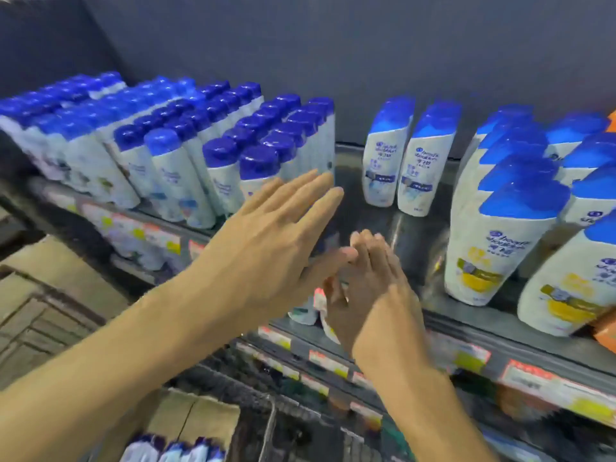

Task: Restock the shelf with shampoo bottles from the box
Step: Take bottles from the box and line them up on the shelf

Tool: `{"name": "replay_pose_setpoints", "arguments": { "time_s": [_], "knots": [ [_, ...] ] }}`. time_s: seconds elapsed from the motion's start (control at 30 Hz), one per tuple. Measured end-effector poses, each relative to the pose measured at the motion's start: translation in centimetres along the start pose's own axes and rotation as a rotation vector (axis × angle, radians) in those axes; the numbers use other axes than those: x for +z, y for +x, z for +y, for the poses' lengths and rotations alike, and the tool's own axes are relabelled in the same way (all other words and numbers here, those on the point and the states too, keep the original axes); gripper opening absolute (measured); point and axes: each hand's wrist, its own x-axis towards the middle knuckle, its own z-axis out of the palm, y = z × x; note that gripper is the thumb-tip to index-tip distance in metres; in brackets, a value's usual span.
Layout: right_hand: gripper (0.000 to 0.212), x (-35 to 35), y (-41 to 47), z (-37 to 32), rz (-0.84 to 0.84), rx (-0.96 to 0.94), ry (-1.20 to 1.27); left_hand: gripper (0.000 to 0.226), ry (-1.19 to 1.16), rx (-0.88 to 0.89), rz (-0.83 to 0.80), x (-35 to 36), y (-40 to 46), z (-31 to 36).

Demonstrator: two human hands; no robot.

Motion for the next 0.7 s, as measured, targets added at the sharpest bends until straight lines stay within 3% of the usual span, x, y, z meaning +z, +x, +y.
{"name": "replay_pose_setpoints", "arguments": {
  "time_s": [0.13,0.27,0.37,0.47,0.7],
  "knots": [
    [0.065,0.2,-5.1,-3.9,-0.006,-0.107,0.192,0.062,-0.018,-0.175,-0.054,-0.2,-7.7,-0.6],
    [0.059,2.8,-9.2,-7.8,-0.134,-0.237,0.275,0.061,-0.041,-0.348,-0.101,0.5,-15.6,-2.1],
    [0.064,7.1,-11.9,-10.6,-0.334,-0.309,0.339,0.061,-0.027,-0.514,-0.194,2.5,-22.3,-3.8],
    [0.059,13.7,-14.0,-13.5,-0.644,-0.335,0.378,0.068,-0.027,-0.666,-0.339,6.0,-29.6,-6.0],
    [0.047,31.1,-19.9,-20.1,-1.157,-0.052,0.127,0.093,-0.181,-0.836,-0.681,18.3,-43.6,-13.4]
  ]
}}
